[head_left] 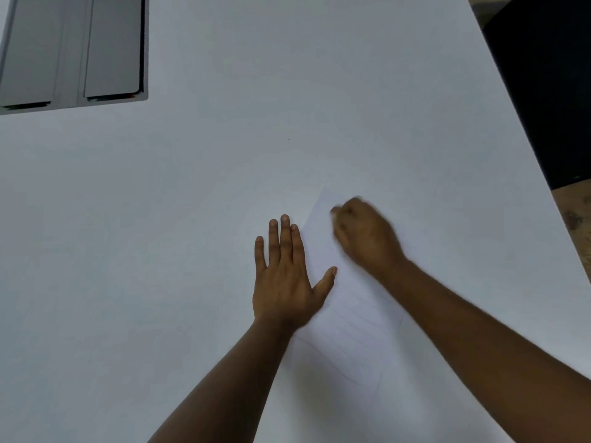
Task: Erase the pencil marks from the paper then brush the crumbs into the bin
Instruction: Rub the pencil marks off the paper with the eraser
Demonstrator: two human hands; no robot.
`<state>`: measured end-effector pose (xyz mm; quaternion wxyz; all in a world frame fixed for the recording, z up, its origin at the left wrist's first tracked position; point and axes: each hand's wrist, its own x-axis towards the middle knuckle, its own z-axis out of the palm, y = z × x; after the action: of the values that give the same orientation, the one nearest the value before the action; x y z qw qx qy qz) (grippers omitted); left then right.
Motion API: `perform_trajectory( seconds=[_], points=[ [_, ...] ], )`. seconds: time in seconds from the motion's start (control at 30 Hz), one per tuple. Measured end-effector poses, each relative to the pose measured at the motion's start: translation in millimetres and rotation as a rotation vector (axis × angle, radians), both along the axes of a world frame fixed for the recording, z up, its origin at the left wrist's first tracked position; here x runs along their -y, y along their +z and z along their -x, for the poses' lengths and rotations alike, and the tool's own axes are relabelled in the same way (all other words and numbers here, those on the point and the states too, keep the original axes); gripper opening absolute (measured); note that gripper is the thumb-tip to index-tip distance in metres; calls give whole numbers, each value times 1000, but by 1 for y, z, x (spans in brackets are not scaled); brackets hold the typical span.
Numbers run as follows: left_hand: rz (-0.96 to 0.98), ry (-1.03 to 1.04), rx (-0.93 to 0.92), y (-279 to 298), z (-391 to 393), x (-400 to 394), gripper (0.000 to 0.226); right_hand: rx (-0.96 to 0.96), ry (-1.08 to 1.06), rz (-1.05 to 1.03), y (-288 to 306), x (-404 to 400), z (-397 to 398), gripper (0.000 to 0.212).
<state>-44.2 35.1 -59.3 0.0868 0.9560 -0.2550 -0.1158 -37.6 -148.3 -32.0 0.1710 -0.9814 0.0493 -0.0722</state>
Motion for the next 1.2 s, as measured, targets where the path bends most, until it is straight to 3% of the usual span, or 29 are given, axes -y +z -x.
perform_trajectory(
  seconds=[0.2, 0.37, 0.5, 0.63, 0.87, 1.03, 1.2],
  points=[
    [9, 14, -10, 2, 0, 0, 99, 72, -75, -68, 10, 12, -6, 19],
    [6, -11, 31, -3, 0, -1, 99, -23, 216, -101, 1, -30, 11, 34],
    [0, 3, -6, 2, 0, 0, 99, 45, -41, -38, -5, 13, -16, 39],
    [-10, 14, -27, 4, -1, 1, 99, 93, -111, -66, 3, 26, -25, 13],
    [10, 15, -5, 1, 0, 0, 97, 48, 164, 12, -2, -14, -24, 17],
    [-10, 18, -31, 4, -1, 1, 99, 80, -111, 0, -4, 11, -55, 17],
    [13, 16, -15, 2, 0, 0, 98, 102, -139, -124, 6, -10, -17, 19]
  ],
)
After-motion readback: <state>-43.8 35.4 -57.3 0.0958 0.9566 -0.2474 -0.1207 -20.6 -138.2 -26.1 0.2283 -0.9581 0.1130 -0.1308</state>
